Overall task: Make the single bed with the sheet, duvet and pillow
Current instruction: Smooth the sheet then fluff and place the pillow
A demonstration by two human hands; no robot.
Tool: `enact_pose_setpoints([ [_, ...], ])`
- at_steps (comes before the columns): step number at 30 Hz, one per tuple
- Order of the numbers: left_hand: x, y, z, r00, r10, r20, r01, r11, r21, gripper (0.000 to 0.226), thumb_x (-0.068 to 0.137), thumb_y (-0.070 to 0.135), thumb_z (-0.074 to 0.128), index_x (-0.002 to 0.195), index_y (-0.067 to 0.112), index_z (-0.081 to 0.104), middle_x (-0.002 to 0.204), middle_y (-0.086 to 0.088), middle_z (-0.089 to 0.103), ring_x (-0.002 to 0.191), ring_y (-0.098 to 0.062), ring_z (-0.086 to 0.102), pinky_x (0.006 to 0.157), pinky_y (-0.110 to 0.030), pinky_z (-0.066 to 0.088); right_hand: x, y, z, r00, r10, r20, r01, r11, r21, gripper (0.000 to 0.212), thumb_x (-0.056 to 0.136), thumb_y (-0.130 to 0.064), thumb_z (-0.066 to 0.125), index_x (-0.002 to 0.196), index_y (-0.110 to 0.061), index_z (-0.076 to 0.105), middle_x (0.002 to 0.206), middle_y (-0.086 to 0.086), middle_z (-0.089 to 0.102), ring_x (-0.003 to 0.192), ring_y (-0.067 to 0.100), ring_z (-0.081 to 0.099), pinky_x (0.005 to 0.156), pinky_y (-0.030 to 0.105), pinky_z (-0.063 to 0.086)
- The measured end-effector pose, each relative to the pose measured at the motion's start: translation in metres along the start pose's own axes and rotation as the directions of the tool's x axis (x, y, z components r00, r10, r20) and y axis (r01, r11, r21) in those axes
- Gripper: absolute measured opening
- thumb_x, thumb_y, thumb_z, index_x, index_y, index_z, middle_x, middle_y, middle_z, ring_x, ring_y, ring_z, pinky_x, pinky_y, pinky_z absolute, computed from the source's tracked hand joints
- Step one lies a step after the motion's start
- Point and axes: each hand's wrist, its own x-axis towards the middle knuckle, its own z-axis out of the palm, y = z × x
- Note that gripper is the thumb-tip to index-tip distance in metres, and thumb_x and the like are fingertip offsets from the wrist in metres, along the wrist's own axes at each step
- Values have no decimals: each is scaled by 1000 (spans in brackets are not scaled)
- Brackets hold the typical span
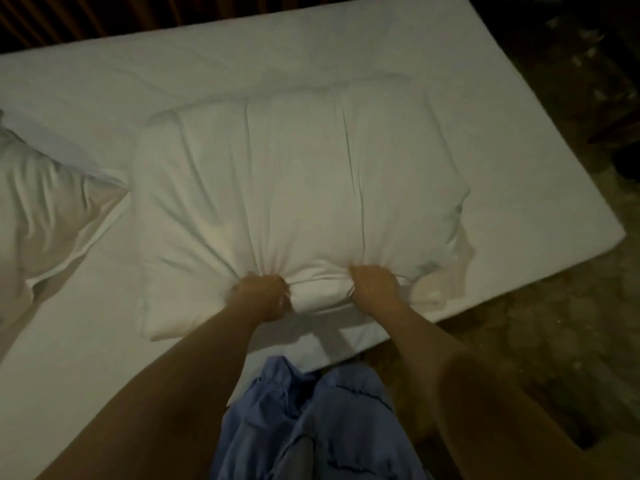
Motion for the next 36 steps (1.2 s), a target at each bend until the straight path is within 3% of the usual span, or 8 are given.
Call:
enact_pose_setpoints([
  [3, 4, 7, -14, 995, 15, -99, -15, 1000, -4, 56, 90, 57, 42, 124, 14, 55, 128, -10, 56, 119, -29, 49, 98, -38, 36, -8, 9, 3, 985, -158, 62, 162, 985, -52, 50, 87, -29, 52, 133, -11, 41, 130, 10, 51, 116, 28, 50, 98, 38, 36],
  [8, 24, 24, -83, 828, -53, -558, 22, 998, -62, 53, 97, 47, 33, 135, 10, 38, 134, -14, 43, 123, -31, 39, 97, -48, 34, 6, 22, -46, 797, -191, -573, 139, 981, -133, 41, 79, -24, 40, 112, -9, 59, 98, 11, 61, 82, 30, 61, 69, 38, 45],
  [11, 47, 36, -144, 811, -43, -583, -3, 997, -77, 65, 96, 56, 25, 151, 28, 4, 157, -9, 7, 143, -35, 7, 103, -67, 18, 38, 39, -101, 667, -6, -745, -9, 1000, -16, 48, 83, -25, 46, 128, -13, 55, 121, 14, 60, 102, 31, 61, 80, 42, 49],
  [16, 108, 72, -140, 891, -88, -446, 12, 985, -171, 88, 79, 80, 30, 142, 47, -22, 151, 4, -36, 136, -42, -31, 92, -81, -1, 92, 79, -92, 817, 213, -536, -170, 977, 129, 65, 92, -55, 32, 150, -38, 10, 159, 6, 7, 141, 47, 6, 101, 74, 8],
  [21, 193, 94, -80, 895, -144, -422, 92, 986, -140, 94, 72, 86, 26, 131, 48, -36, 137, 2, -53, 127, -42, -43, 88, -82, -5, 145, 109, -18, 831, 270, -486, -216, 962, 166, 71, 82, -65, 29, 148, -42, 14, 158, 6, 12, 139, 48, 12, 96, 77, 9],
  [26, 232, 101, -54, 886, -182, -426, 151, 983, -105, 92, 66, 87, 23, 143, 47, -9, 148, 1, -40, 134, -43, -33, 82, -79, -18, 180, 113, 21, 862, 269, -429, -194, 958, 210, 74, 80, -64, 31, 148, -40, 16, 156, 9, 15, 138, 51, 14, 97, 76, 5],
  [29, 240, 101, -51, 890, -188, -415, 165, 982, -91, 95, 66, 87, 27, 135, 50, -27, 144, 4, -45, 126, -40, -46, 79, -78, -21, 184, 113, 21, 874, 269, -406, -188, 955, 227, 71, 79, -64, 29, 145, -39, 20, 155, 10, 17, 137, 51, 16, 96, 77, 6],
  [36, 193, 121, -82, 934, -239, -264, 197, 964, -178, 97, 73, 85, 25, 135, 41, -35, 145, -1, -45, 133, -42, -35, 95, -79, 0, 135, 113, -16, 902, 219, -373, -145, 966, 216, 81, 78, -68, 45, 147, -34, 18, 156, 11, 21, 138, 46, 20, 99, 75, 9],
])
